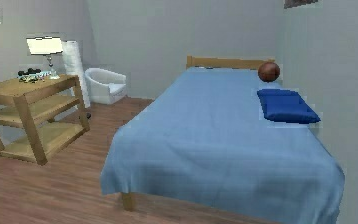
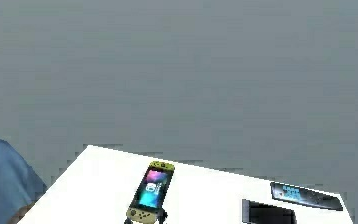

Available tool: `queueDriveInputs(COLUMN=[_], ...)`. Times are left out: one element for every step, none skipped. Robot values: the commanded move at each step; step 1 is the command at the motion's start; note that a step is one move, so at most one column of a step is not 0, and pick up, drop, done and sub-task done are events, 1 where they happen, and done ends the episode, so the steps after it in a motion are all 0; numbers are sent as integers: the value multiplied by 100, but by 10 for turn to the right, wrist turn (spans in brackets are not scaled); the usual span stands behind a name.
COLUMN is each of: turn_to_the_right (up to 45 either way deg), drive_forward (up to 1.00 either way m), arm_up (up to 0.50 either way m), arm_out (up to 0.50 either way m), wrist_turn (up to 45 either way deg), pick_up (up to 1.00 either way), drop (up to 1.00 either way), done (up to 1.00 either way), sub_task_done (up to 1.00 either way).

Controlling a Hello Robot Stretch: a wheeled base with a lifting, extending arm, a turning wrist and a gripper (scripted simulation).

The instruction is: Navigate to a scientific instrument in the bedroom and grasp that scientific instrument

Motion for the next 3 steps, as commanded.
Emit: queueDriveInputs(turn_to_the_right=[0, 0, 0], drive_forward=[0, 0, 0], arm_up=[0, 10, 0], arm_out=[0, 0, 0], wrist_turn=[0, 0, 0], pick_up=[100, 0, 0], drop=[0, 0, 0], done=[0, 0, 100], sub_task_done=[0, 0, 0])
